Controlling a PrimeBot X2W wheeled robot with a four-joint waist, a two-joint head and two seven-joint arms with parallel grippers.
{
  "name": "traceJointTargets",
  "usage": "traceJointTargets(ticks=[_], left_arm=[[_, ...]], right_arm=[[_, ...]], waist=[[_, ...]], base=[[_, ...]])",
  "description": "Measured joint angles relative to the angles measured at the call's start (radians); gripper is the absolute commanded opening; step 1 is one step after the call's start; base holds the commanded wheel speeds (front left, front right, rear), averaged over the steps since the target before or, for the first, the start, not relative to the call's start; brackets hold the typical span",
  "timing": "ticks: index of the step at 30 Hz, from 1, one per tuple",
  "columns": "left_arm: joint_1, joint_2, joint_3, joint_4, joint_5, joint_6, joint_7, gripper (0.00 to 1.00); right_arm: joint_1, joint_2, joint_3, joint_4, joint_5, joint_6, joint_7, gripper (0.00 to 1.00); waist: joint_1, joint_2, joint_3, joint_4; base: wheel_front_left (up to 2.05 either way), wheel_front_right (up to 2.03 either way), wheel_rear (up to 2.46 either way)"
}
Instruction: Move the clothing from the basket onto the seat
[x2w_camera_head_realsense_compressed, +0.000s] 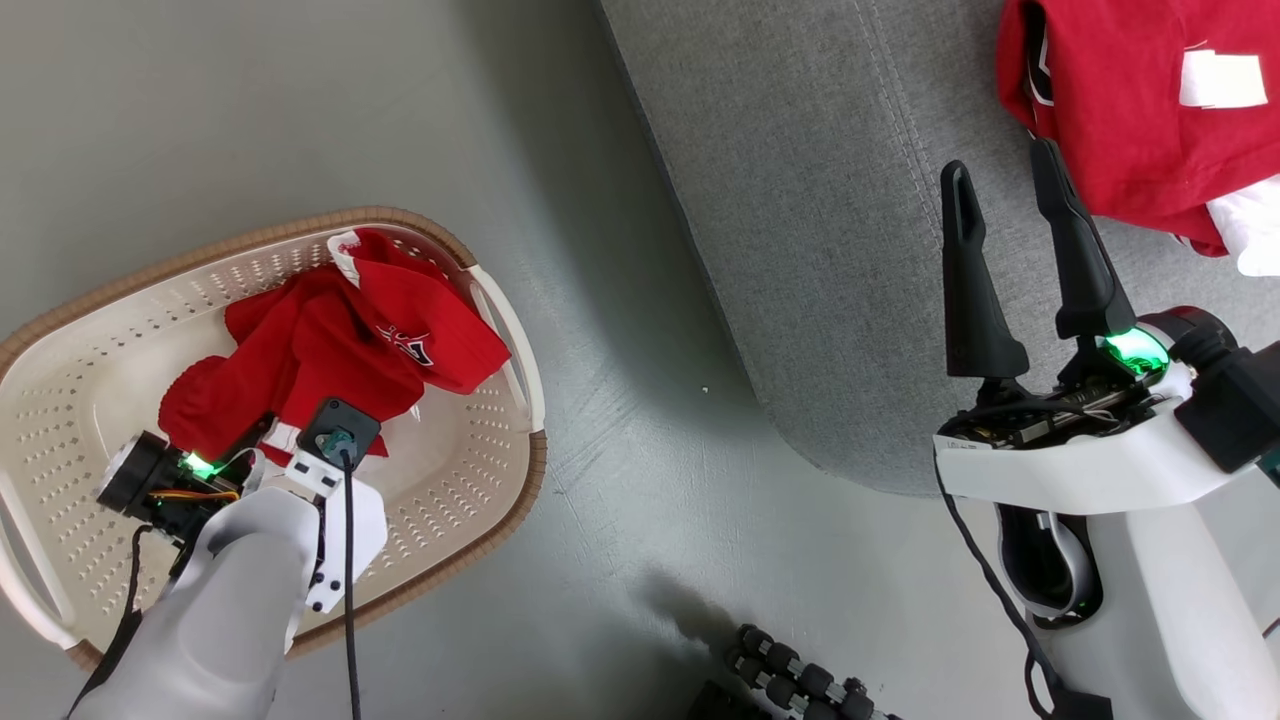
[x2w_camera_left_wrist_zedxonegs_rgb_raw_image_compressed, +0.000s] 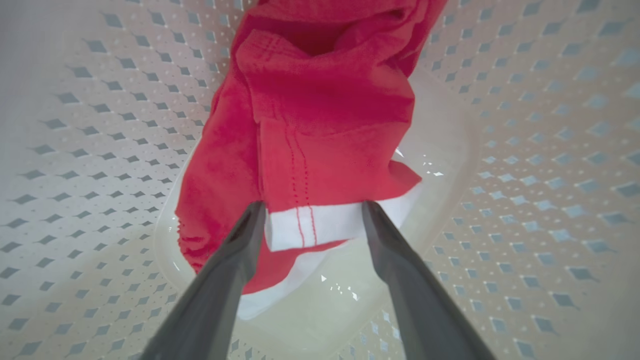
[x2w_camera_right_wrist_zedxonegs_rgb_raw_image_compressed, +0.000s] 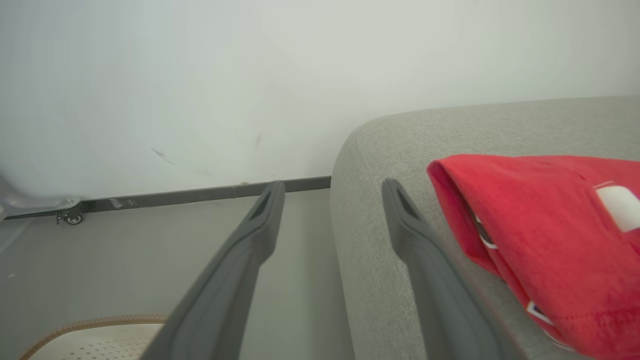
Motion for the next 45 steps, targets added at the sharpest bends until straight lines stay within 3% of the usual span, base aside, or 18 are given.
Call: traceJointTargets(ticks=[7, 9, 10, 14, 45], left_arm=[[-0.005, -0.025, -0.023, 0.019, 0.005, -0.012, 0.018, 0.98], [-0.006, -0.037, -0.029, 0.019, 0.009, -0.015, 0.018, 0.78], [-0.006, -0.042, -0.032, 0.02, 0.011, -0.015, 0.018, 0.47], [-0.007, -0.049, -0.038, 0.02, 0.016, -0.018, 0.011, 0.0], [-0.042, -0.063, -0.081, -0.021, 0.043, -0.027, -0.113, 0.0]], right_arm=[[-0.017, 0.001, 0.006, 0.0, 0.002, 0.0, 0.0, 1.0], [-0.017, 0.001, 0.006, 0.0, 0.002, 0.0, 0.0, 1.0], [-0.017, 0.001, 0.007, 0.0, 0.002, 0.0, 0.0, 1.0], [-0.017, 0.001, 0.006, 0.0, 0.002, 0.0, 0.0, 1.0], [-0.039, 0.002, -0.016, 0.04, -0.037, 0.0, -0.001, 1.0]], waist=[[0.0, 0.0, 0.004, -0.007], [0.0, 0.0, 0.004, -0.007], [0.0, 0.0, 0.005, -0.007], [0.0, 0.0, 0.005, -0.008], [0.0, 0.0, -0.045, 0.044]], base=[[0.0, 0.0, 0.0], [0.0, 0.0, 0.0], [0.0, 0.0, 0.0], [0.0, 0.0, 0.0], [0.0, 0.0, 0.0]])
